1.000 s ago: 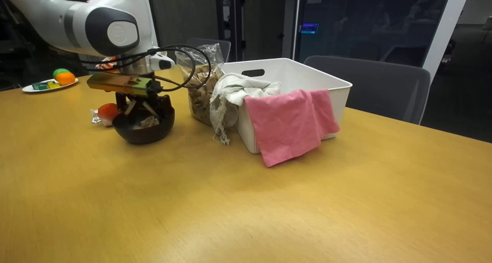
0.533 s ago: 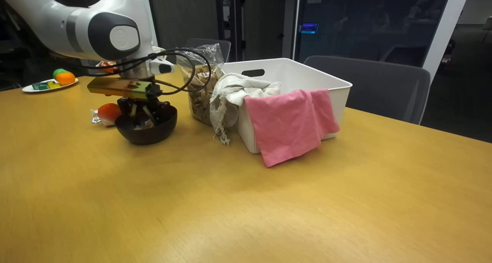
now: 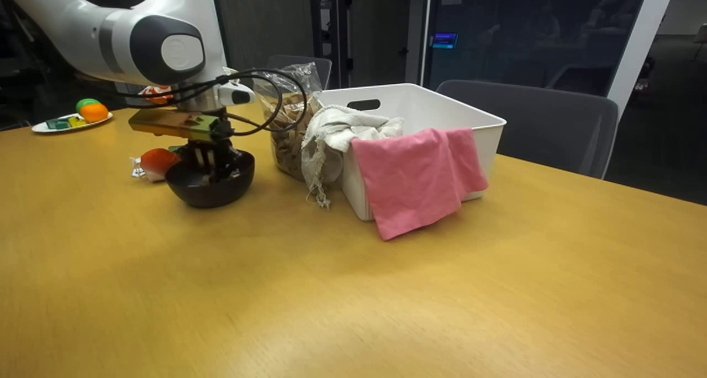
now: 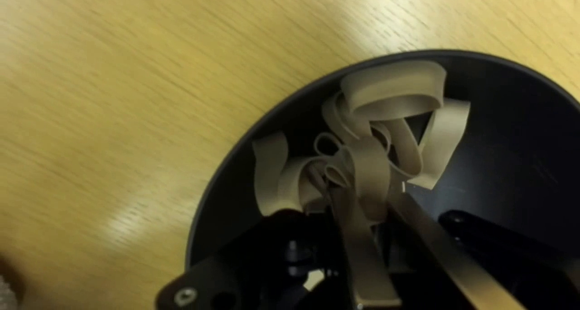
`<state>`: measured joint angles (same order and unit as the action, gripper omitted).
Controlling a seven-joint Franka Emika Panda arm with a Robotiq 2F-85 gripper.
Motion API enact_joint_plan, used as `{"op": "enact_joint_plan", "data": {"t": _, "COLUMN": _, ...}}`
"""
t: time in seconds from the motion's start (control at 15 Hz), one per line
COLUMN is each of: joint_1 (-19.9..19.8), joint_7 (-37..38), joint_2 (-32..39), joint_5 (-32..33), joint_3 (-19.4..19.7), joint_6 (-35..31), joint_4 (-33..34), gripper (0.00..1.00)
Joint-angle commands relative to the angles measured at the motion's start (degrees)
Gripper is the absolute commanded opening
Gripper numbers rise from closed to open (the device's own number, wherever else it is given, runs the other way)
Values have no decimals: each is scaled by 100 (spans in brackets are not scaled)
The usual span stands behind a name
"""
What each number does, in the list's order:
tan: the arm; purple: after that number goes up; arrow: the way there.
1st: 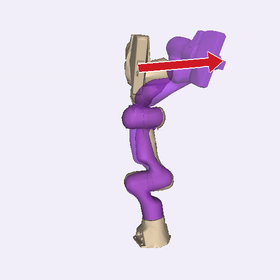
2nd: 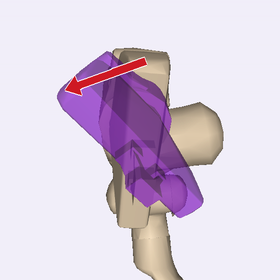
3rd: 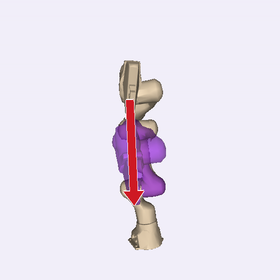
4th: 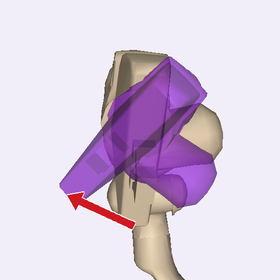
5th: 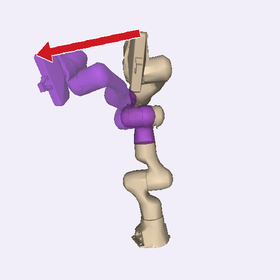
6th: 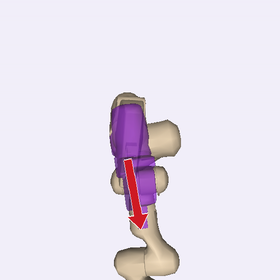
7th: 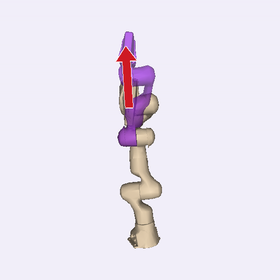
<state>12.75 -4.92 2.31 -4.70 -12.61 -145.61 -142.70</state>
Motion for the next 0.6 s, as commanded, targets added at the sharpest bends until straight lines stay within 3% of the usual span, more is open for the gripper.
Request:
{"op": "enact_joint_plan", "data": {"t": 0.0, "joint_1": -55, "joint_7": -163, "joint_2": -298, "joint_5": -418, "joint_3": -11, "joint_6": 397, "joint_4": 104, "gripper": 0}}
{"op": "enact_joint_plan", "data": {"t": 0.33, "joint_1": -126, "joint_7": -470, "joint_2": -854, "joint_5": -1133, "joint_3": 146, "joint_6": 1550, "joint_4": 405, "gripper": 2}}
{"op": "enact_joint_plan", "data": {"t": 0.53, "joint_1": -166, "joint_7": -377, "joint_2": -1330, "joint_5": -1059, "joint_3": 296, "joint_6": 2106, "joint_4": 619, "gripper": 2}}
